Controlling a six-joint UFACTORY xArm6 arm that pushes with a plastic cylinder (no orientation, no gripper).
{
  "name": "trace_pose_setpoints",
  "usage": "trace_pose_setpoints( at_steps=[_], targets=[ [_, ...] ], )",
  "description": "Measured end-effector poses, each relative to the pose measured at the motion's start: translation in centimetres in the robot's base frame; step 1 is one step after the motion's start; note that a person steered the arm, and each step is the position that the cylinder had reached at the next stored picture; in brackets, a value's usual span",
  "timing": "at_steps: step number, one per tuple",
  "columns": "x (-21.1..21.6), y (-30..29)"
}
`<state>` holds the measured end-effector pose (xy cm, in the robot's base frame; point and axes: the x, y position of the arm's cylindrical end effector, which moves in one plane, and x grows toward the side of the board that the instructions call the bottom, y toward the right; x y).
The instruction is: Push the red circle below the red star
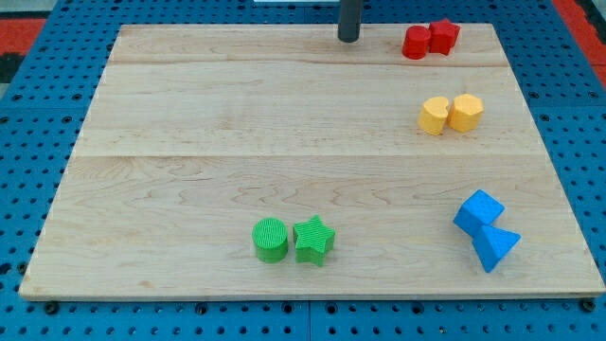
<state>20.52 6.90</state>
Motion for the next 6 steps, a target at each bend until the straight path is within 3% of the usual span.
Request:
trace_pose_setpoints(
  at_steps=[2,4,6],
  targets=[
    [-0.6,6.3],
    [3.8,7.2],
    [4.9,9.2]
  ],
)
